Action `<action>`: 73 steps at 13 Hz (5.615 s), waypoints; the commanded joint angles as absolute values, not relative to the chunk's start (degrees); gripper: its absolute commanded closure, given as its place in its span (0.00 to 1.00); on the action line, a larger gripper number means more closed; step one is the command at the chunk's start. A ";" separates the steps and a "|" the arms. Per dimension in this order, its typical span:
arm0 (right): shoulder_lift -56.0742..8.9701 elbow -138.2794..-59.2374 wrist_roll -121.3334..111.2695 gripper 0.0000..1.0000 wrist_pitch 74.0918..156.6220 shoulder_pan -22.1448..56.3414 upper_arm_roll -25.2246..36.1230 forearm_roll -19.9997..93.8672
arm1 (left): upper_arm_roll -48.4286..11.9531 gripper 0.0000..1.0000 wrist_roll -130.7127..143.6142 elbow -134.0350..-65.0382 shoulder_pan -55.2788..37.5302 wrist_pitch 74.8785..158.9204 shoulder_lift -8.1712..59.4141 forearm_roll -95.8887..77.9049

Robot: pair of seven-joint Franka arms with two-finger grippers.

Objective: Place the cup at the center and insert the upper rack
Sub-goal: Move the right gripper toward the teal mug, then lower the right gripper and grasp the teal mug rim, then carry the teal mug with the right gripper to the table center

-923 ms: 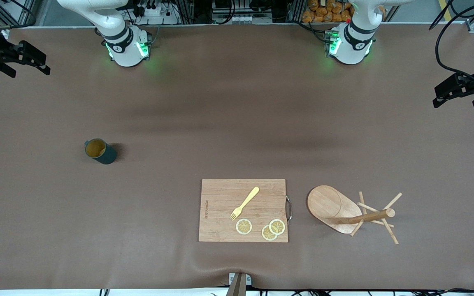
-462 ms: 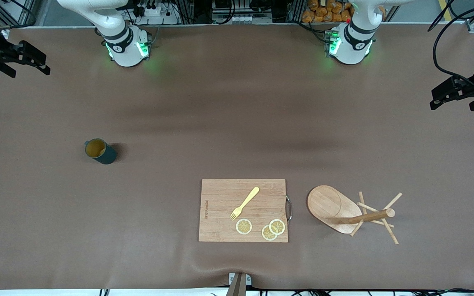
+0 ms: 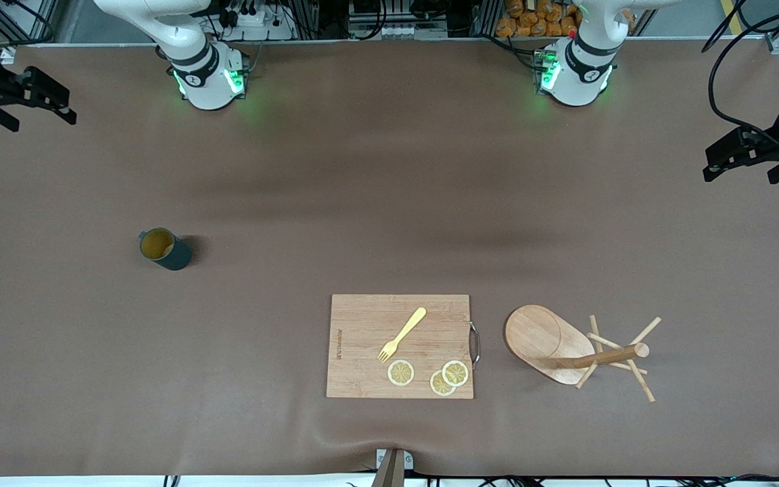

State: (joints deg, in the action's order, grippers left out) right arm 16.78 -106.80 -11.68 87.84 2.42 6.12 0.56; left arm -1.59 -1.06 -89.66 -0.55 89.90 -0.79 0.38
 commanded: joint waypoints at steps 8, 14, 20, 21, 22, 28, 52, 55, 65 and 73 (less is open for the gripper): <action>3.97 -105.47 -22.88 0.00 95.00 -4.40 6.24 2.46 | -1.58 0.00 -0.79 -88.15 -0.17 88.95 -0.09 -1.67; -6.75 -105.73 1.28 0.00 102.64 -0.27 5.89 5.18 | -1.58 0.00 -0.62 -88.24 0.00 88.86 -0.53 -1.58; -12.90 -113.73 17.82 0.00 116.27 2.37 5.89 7.29 | -1.58 0.00 -0.70 -88.68 0.17 88.51 -0.35 -1.58; -14.49 -113.73 19.93 0.00 116.98 2.37 5.89 7.56 | -1.58 0.00 -0.70 -88.42 0.26 88.77 -0.09 -1.58; -15.46 -113.82 22.47 0.00 117.16 2.63 5.89 7.73 | -1.58 0.00 -0.62 -88.42 0.09 89.03 0.00 -1.50; -19.15 -117.67 27.33 0.00 123.47 3.51 5.89 7.82 | -1.58 0.00 -0.70 -88.42 0.17 89.74 0.70 -1.14; -13.19 -111.39 34.50 1.00 113.07 12.11 5.89 6.94 | -1.49 0.00 -0.62 -88.86 0.35 90.09 0.26 -0.88; -13.18 -101.72 48.21 1.00 102.24 19.48 5.71 7.56 | -1.32 0.00 -0.62 -88.77 0.53 90.18 0.26 -0.88; -21.69 -88.77 85.68 1.00 109.49 45.15 5.71 13.01 | -0.97 0.00 -1.49 -88.77 1.14 90.44 0.70 -0.88; -39.63 -73.13 92.11 1.00 115.29 54.93 5.62 13.01 | -1.05 0.00 -1.49 -88.59 1.05 92.46 2.19 -1.32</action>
State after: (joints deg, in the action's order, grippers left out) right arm -35.53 -78.15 91.05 114.68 53.55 4.87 12.28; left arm -0.83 -0.97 -89.15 0.70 91.88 1.79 -0.62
